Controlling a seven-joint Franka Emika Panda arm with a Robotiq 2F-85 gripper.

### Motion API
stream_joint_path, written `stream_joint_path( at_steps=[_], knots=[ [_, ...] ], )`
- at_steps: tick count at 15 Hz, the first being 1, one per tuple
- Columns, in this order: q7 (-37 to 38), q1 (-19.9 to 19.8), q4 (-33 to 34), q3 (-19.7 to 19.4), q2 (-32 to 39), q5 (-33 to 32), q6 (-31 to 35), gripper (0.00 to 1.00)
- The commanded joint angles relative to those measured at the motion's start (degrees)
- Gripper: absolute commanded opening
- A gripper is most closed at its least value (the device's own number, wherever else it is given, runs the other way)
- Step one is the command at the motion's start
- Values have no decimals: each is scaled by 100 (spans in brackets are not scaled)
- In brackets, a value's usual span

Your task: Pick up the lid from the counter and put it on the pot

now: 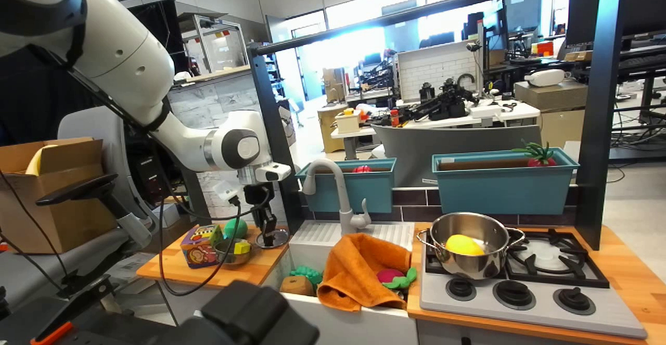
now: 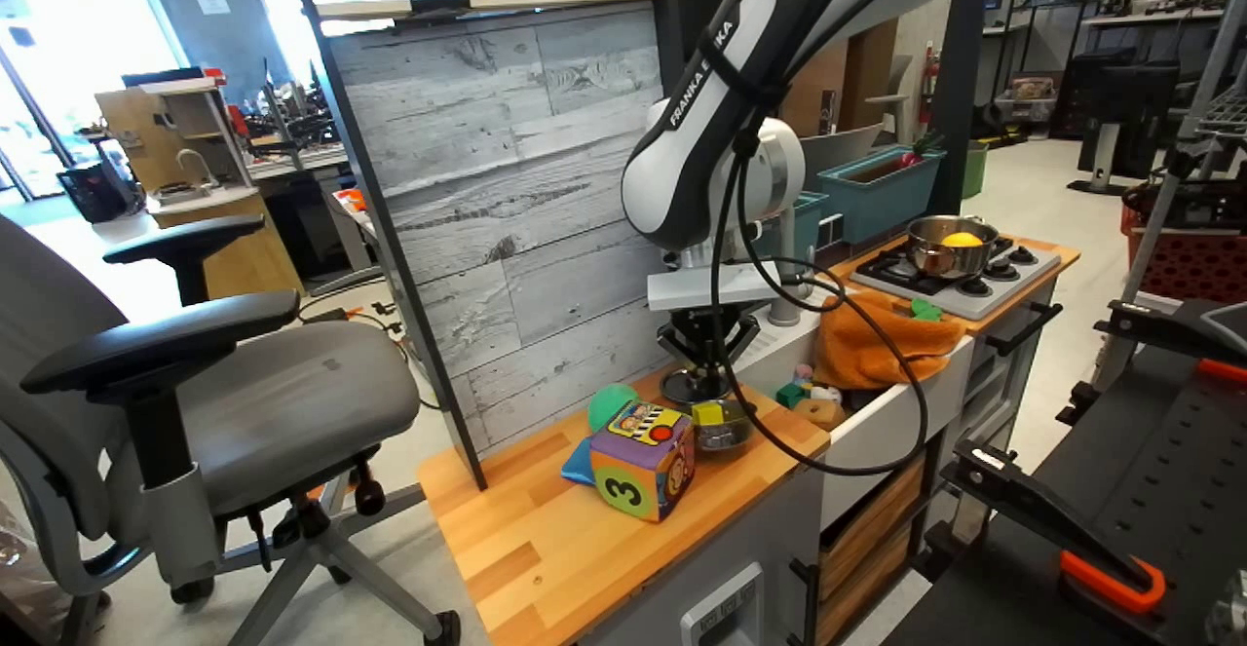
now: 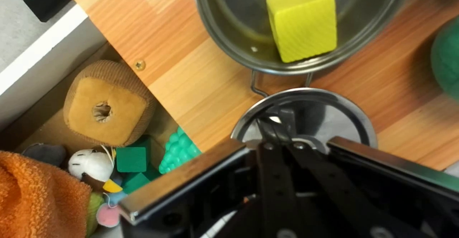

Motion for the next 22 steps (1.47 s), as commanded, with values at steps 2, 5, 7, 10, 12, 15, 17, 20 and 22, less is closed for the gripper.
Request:
stream_joint_path(
  at_steps=[2,5,7,10,12,15,17,20,22],
  knots=[
    [-160,144,-139,-57,-241,-242,92,0],
    [-306,219,-558,-49,-553,-364,316,34],
    [-345,262,-729,-78,-688,-426,491,48],
    [-325,270,-851,-105,-803,-494,632,70],
    [-323,261,-880,-119,-831,-509,727,85],
    [-324,219,-739,-136,-716,-476,867,100],
    [-270,204,-544,-159,-563,-454,805,100],
    [-215,193,-371,-177,-423,-427,754,100],
    [-153,206,-272,-195,-337,-429,731,100]
  ],
)
